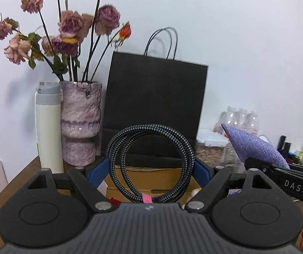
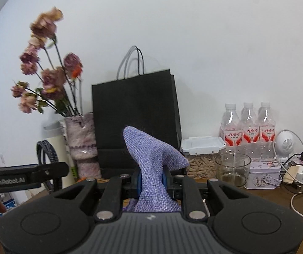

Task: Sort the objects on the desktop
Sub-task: 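Carry cable and cloth over the box and open the left gripper to drop the cable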

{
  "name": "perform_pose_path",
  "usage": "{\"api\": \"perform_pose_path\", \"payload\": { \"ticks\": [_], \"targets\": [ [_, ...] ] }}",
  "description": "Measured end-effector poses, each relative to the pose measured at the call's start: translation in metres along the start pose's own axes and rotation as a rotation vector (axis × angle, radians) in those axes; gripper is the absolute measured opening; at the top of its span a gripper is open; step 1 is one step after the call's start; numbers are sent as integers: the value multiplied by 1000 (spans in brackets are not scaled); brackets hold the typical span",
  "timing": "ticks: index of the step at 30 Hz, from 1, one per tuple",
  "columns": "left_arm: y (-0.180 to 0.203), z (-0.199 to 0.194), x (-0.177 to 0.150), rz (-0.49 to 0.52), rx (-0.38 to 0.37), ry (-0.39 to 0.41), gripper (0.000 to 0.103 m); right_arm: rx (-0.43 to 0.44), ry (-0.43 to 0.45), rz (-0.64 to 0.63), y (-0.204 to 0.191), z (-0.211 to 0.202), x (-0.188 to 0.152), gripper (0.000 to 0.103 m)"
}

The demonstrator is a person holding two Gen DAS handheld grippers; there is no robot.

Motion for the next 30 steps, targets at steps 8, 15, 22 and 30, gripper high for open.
{"api": "perform_pose_path", "payload": {
  "ticks": [8,15,22,30],
  "targets": [
    [-4,42,-32,25,30,-112,84,-43,-126,7,14,51,-38,17],
    [-1,52,-55,55,26,-177,84,-48,-193,-5,14,58,-60,17],
    [0,54,-62,69,21,-184,84,-38,-228,-18,10,59,-71,17],
    [0,55,-63,77,19,-178,91,-42,-237,-17,9,57,-73,44]
  ]
}}
Point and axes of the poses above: each gripper's, at about its wrist camera, not at the fingertips, and z roughly the way its jaws point, y to its right, x to its top, the point moved 5 cm from there along z, roughly the way its jaws point, and after that the axes turned 12 degrees about y, right-handed, at the moved point
